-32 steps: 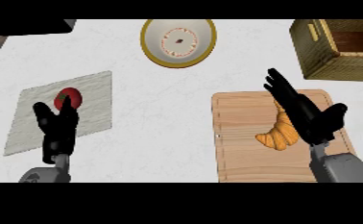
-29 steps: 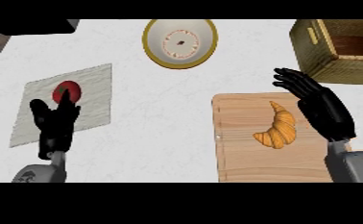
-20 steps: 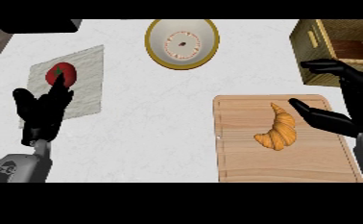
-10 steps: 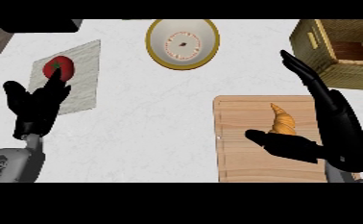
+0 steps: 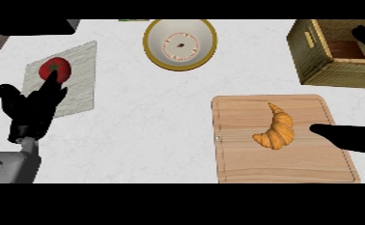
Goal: Pick the croissant from the cutting board and place it in the basket
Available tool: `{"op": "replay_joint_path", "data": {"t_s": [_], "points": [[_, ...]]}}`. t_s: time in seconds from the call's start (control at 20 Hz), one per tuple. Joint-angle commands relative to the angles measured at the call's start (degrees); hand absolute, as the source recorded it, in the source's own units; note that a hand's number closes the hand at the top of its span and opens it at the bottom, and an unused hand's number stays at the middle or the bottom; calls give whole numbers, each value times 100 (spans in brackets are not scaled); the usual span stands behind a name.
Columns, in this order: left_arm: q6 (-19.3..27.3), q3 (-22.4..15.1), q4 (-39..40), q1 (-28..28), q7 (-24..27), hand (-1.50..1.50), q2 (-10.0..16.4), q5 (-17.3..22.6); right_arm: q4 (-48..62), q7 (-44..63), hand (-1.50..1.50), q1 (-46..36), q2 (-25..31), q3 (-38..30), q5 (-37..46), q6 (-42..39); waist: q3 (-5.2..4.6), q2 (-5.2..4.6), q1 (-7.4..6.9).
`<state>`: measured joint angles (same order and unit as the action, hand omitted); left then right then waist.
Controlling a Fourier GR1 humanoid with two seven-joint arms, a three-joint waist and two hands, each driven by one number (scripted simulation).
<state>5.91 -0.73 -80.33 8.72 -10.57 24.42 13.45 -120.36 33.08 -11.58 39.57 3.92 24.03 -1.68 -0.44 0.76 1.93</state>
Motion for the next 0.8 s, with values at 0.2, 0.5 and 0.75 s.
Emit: {"op": "replay_joint_path", "data": {"t_s": [0.2,0.5,0.75], "points": [[-208,132,163,-45,233,0,-16,93,-843,2112,-150,-228,1020,-858,-2210,-2136,20,-28,-24],[-198,233,66,-75,62,0,7,55,-1309,2341,-150,488,1351,-2351,-4123,-2801,42,-17,16],[-59,153,-343,12,-342,0,-117,-68,-1623,1540,-150,1560,619,-3528,-4472,-2973,54,-24,-15]]}}
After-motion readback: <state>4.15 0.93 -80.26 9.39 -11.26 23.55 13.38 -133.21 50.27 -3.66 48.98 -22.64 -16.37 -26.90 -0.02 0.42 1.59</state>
